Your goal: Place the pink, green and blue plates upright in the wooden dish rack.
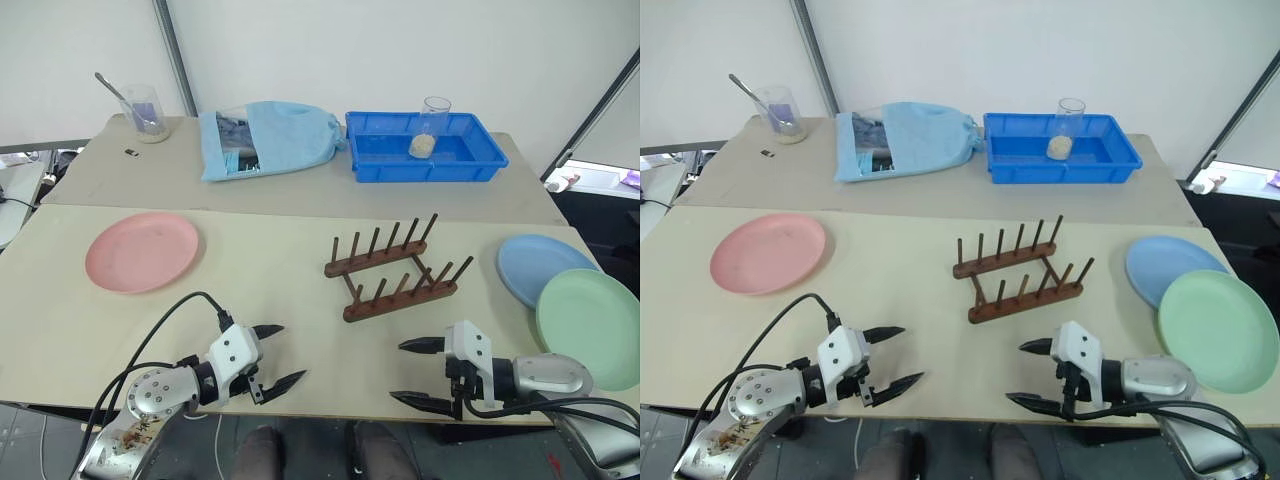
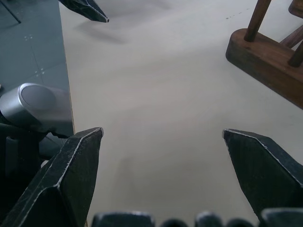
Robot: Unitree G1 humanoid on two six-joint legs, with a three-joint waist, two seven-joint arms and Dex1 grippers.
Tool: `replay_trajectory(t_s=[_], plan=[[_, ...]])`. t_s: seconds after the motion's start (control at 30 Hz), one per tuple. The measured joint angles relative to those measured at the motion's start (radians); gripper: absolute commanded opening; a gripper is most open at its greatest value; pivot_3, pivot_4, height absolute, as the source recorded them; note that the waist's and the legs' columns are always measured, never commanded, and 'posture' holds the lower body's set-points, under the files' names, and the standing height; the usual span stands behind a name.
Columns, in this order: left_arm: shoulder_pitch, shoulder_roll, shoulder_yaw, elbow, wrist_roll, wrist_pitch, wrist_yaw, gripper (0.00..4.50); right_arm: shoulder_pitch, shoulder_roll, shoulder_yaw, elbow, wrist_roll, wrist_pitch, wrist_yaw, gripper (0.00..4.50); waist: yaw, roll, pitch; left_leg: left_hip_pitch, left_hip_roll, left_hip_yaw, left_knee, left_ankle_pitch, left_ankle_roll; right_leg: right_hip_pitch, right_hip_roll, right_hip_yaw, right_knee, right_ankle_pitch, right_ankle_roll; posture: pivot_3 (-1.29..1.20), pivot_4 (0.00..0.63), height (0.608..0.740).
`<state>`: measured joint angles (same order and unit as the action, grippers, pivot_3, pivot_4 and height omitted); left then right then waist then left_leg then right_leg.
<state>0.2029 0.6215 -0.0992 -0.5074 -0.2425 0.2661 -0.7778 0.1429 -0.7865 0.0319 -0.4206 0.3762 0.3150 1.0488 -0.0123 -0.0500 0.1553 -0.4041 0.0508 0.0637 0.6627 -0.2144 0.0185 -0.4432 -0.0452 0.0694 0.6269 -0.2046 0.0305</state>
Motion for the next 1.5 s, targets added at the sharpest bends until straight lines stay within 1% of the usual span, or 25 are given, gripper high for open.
replay_trajectory(t_s=[0.33, 0.57, 0.7, 0.77, 0.87, 0.93, 1.0, 1.17, 1.27, 1.37, 1.47, 1.5], plan=[[-0.014, 0.000, 0.024, -0.003, -0.071, 0.071, -0.001, 4.48, 0.007, -0.004, -0.007, 0.000, 0.000, 0.000, 0.003, 4.50, 0.000, 0.000, 0.000, 0.000, 0.000, 0.000, 0.000, 0.000, 0.000, 0.000, 0.000, 0.000, 0.000, 0.000, 0.000, 0.00, 0.150, 0.719], [-0.033, 0.002, 0.043, -0.001, -0.100, 0.069, -0.027, 4.48, 0.031, -0.006, -0.017, -0.006, 0.000, 0.000, -0.006, 4.50, 0.000, 0.000, 0.000, 0.000, 0.000, 0.000, 0.000, 0.000, 0.000, 0.000, 0.000, 0.000, 0.000, 0.000, 0.000, 0.00, 0.150, 0.719], [-0.041, 0.004, 0.049, 0.008, -0.148, 0.091, -0.054, 4.48, 0.037, -0.007, -0.023, -0.021, 0.000, 0.000, -0.011, 4.50, 0.000, 0.000, 0.000, 0.000, 0.000, 0.000, 0.000, 0.000, 0.000, 0.000, 0.000, 0.000, 0.000, 0.000, 0.000, 0.00, 0.150, 0.719], [-0.059, 0.018, 0.042, 0.028, -0.147, 0.091, -0.073, 4.48, 0.048, -0.007, -0.038, -0.037, 0.002, 0.001, -0.016, 4.50, 0.000, 0.000, 0.000, 0.000, 0.000, 0.000, 0.000, 0.000, 0.000, 0.000, 0.000, 0.000, 0.000, 0.000, 0.000, 0.00, 0.150, 0.719], [-0.106, 0.010, 0.006, 0.072, -0.112, 0.079, -0.077, 4.48, 0.083, -0.014, -0.072, -0.074, 0.017, 0.014, -0.029, 4.50, 0.006, 0.001, 0.000, 0.000, -0.001, 0.000, 0.000, 0.000, 0.000, 0.001, 0.000, 0.000, 0.000, 0.000, 0.000, 0.00, 0.150, 0.719], [-0.169, -0.042, -0.045, 0.124, -0.075, 0.070, -0.059, 4.48, 0.123, -0.018, -0.124, -0.119, 0.049, 0.046, -0.047, 4.50, 0.015, 0.002, -0.001, 0.000, -0.002, 0.000, 0.000, 0.000, 0.000, 0.001, -0.001, 0.000, -0.001, 0.000, 0.000, 0.00, 0.150, 0.719], [-0.244, -0.112, -0.105, 0.190, -0.031, 0.068, -0.025, 4.48, 0.182, -0.021, -0.213, -0.190, 0.104, 0.096, -0.074, 4.50, 0.024, 0.002, -0.001, 0.000, -0.002, 0.000, 0.001, 0.000, 0.000, 0.002, -0.001, 0.000, -0.001, 0.000, 0.001, 0.00, 0.150, 0.719], [-0.372, -0.269, -0.173, 0.350, 0.027, 0.042, 0.040, 4.48, 0.292, -0.017, -0.402, -0.329, 0.218, 0.209, -0.144, 4.50, 0.022, 0.002, -0.002, 0.000, -0.001, -0.002, 0.002, 0.000, 0.000, 0.003, 0.001, 0.000, -0.001, 0.000, 0.001, 0.00, 0.150, 0.719], [-0.452, -0.358, -0.204, 0.466, 0.063, -0.003, 0.063, 4.48, 0.339, 0.000, -0.481, -0.387, 0.266, 0.260, -0.194, 4.50, 0.022, 0.003, -0.002, 0.000, -0.002, -0.003, 0.002, 0.000, 0.000, 0.004, 0.002, 0.000, 0.000, 0.000, 0.001, 0.00, 0.150, 0.719], [-0.513, -0.412, -0.237, 0.564, 0.085, -0.024, 0.058, 4.48, 0.367, 0.014, -0.520, -0.440, 0.298, 0.290, -0.234, 4.50, 0.020, 0.003, -0.002, -0.001, -0.002, -0.004, 0.002, 0.000, 0.000, 0.004, 0.002, 0.000, 0.000, 0.000, 0.001, 0.00, 0.150, 0.719], [-0.565, -0.436, -0.274, 0.654, 0.125, -0.067, 0.042, 3.65, 0.392, 0.019, -0.557, -0.485, 0.335, 0.320, -0.268, 4.50, 0.020, 0.004, -0.003, 0.000, -0.003, -0.005, 0.002, 0.000, 0.000, 0.005, 0.002, 0.000, -0.001, 0.000, 0.001, 0.00, 0.150, 0.719], [-0.580, -0.441, -0.278, 0.679, 0.130, -0.083, 0.037, 3.18, 0.393, 0.019, -0.572, -0.496, 0.349, 0.329, -0.276, 4.50, 0.021, 0.004, -0.003, 0.000, -0.003, -0.005, 0.002, 0.000, 0.000, 0.006, 0.002, 0.000, -0.001, 0.000, 0.002, 0.00, 0.150, 0.719]])
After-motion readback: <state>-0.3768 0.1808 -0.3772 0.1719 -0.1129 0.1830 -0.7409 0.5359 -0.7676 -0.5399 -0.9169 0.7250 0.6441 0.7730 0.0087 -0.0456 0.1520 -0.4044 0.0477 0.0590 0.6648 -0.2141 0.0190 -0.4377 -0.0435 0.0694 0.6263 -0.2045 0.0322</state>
